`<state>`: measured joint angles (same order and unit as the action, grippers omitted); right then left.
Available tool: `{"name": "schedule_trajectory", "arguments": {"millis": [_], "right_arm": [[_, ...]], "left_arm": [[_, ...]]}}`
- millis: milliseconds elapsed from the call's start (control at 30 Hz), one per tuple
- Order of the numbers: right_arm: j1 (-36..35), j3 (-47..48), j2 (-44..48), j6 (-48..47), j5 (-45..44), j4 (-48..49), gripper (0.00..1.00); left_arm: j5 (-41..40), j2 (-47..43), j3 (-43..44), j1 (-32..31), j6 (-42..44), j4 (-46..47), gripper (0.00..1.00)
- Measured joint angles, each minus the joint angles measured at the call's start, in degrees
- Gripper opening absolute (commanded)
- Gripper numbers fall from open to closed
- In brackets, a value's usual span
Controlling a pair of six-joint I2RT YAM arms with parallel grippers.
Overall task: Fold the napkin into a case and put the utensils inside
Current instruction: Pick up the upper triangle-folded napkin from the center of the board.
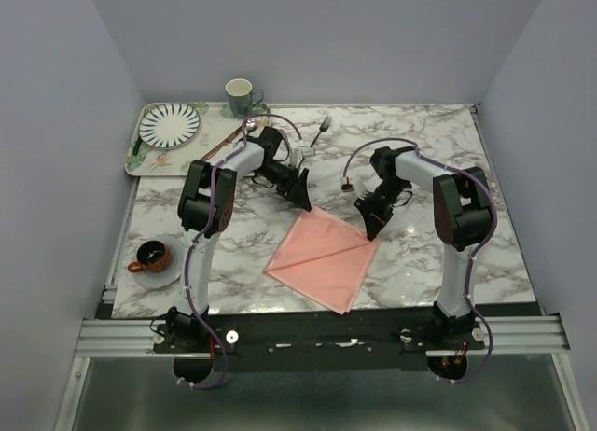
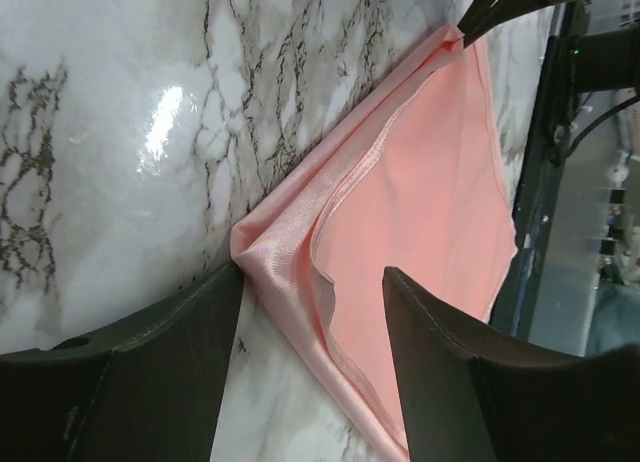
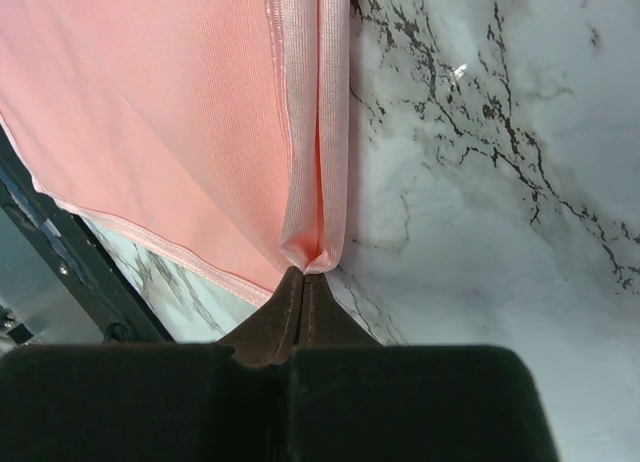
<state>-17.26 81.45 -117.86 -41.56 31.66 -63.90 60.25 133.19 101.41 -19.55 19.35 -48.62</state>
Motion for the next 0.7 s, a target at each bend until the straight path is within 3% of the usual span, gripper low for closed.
{"name": "schedule_trajectory", "arguments": {"millis": [300, 567, 700], "right_arm": [[-0.2, -0.02, 0.0, -2.91, -0.9, -0.96, 0.01], [-2.29, -0.02, 0.07, -5.77, -3.63, -0.92, 0.01], [-3.43, -0.61, 1.09, -7.19, -5.35, -0.13, 0.01]], "left_arm": [[-5.27, 0.04, 3.26, -0.07, 3.43, -2.12, 0.7], [-5.84, 0.76, 3.54, -0.37, -1.88, -1.7, 0.66], [-3.1, -0.24, -0.79, -0.42, -4.59, 0.28, 0.67]]}}
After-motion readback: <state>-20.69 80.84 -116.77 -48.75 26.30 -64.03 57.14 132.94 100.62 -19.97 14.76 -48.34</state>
